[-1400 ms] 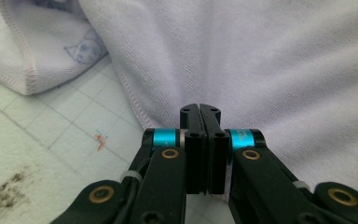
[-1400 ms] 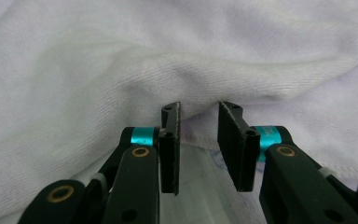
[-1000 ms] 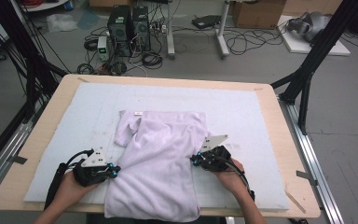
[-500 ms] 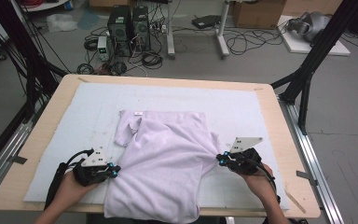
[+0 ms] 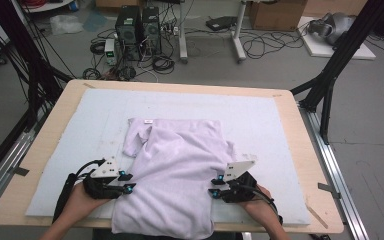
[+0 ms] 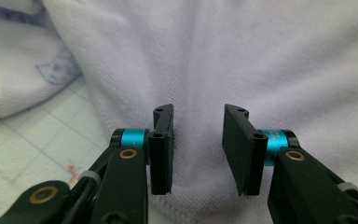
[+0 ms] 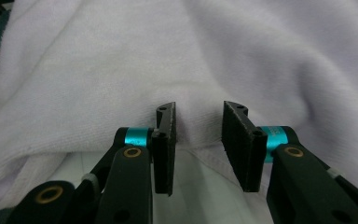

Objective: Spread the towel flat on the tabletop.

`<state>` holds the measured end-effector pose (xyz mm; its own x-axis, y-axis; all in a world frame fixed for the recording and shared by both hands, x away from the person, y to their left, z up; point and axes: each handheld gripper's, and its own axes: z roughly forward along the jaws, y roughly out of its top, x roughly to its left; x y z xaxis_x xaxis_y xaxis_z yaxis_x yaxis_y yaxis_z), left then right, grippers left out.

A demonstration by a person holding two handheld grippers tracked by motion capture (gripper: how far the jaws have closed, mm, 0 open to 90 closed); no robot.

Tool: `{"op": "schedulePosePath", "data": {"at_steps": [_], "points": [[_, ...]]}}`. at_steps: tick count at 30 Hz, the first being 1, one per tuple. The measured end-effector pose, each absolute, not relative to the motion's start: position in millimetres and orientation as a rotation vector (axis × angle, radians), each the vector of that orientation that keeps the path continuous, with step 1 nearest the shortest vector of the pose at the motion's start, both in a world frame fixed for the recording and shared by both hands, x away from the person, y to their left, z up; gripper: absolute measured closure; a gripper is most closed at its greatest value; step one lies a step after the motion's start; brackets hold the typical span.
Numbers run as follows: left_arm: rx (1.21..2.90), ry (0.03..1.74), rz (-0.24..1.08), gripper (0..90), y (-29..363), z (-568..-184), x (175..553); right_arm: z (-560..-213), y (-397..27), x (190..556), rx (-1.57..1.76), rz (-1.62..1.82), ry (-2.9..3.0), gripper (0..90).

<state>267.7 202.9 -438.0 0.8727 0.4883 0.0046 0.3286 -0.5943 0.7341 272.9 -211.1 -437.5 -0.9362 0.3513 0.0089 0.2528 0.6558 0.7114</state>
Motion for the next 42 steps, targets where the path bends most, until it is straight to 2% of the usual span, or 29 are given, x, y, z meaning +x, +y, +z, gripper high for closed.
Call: {"op": "schedulePosePath", "data": {"at_steps": [1, 4, 6, 13, 19, 22, 29, 34, 42], "points": [[2.264, 0.583, 0.258, 63.9, 202, -440, 268, -440, -208, 274, 0.487, 1.151, 2.740, 65.9], [2.254, 0.569, 0.242, 73.3, 202, -441, 269, -439, -207, 276, 0.477, 1.169, 2.749, 83.0], [2.254, 0.572, 0.246, 80.3, 202, -441, 268, -437, -207, 275, 0.459, 1.155, 2.766, 85.5], [2.241, 0.576, 0.246, 83.5, 204, -441, 268, -409, -211, 268, 0.412, 1.153, 2.756, 85.8], [2.240, 0.573, 0.255, 83.6, 204, -441, 268, -392, -194, 278, 0.393, 1.145, 2.783, 85.4], [2.240, 0.575, 0.260, 83.5, 204, -441, 267, -394, -172, 290, 0.374, 1.127, 2.800, 85.3], [2.230, 0.577, 0.260, 81.7, 205, -442, 266, -424, -128, 306, 0.343, 1.027, 2.878, 84.5], [2.229, 0.585, 0.260, 77.1, 205, -443, 266, -417, -137, 301, 0.362, 1.083, 2.822, 74.2], [2.226, 0.586, 0.257, 75.6, 205, -443, 266, -411, -181, 269, 0.381, 1.205, 2.717, 76.2]]}}
